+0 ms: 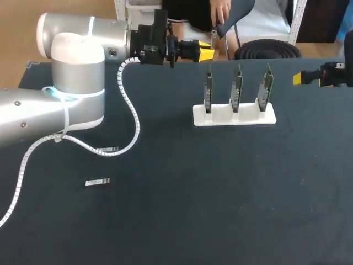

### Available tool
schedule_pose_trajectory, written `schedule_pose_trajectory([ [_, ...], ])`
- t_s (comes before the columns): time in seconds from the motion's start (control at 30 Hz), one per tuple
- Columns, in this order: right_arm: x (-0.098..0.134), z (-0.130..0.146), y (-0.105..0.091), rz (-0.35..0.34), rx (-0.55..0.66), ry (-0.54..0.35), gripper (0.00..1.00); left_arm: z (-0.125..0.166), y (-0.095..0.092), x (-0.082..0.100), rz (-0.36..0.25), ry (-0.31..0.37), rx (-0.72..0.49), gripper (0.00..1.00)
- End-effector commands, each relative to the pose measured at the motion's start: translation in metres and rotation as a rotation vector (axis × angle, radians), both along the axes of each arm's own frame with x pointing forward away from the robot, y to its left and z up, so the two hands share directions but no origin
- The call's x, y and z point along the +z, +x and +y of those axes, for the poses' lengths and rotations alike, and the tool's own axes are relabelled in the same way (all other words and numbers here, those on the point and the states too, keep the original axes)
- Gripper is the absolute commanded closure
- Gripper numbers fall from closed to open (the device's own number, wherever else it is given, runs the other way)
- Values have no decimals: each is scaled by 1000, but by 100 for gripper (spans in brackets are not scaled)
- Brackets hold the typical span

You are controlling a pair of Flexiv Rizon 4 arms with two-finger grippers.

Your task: Pick up the optical module with the left hand, and insert it into the network port with the right hand.

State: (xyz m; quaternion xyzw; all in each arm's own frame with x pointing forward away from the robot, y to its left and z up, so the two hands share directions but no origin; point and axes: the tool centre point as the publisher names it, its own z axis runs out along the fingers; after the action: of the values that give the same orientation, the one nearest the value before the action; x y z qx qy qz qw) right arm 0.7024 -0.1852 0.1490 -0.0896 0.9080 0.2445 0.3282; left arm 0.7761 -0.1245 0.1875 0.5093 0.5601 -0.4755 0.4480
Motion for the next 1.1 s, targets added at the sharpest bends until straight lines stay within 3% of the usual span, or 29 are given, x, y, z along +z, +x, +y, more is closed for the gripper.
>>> schedule_pose_trajectory([
  [0.03, 2, 1, -2, -1, -5, -4, 0, 2, -5, -3, 0, 5, -3, 100],
  [0.37, 2, 1, -2, -1, -5, -4, 0, 2, -8, -5, 3, 15, -14, 100],
  [0.4, 5, 1, 1, -24, 22, -14, 0, 2, -8, -5, 3, 15, -14, 100],
  [0.63, 38, 2, 32, -170, 352, -8, 0, 2, -8, -5, 3, 15, -14, 100],
  [0.93, 59, 25, 51, -220, 810, 0, 0, 2, -8, -5, 3, 15, -14, 100],
  [1.1, 59, 52, 55, -220, 974, -25, 0, 2, -8, -5, 3, 15, -14, 100],
])
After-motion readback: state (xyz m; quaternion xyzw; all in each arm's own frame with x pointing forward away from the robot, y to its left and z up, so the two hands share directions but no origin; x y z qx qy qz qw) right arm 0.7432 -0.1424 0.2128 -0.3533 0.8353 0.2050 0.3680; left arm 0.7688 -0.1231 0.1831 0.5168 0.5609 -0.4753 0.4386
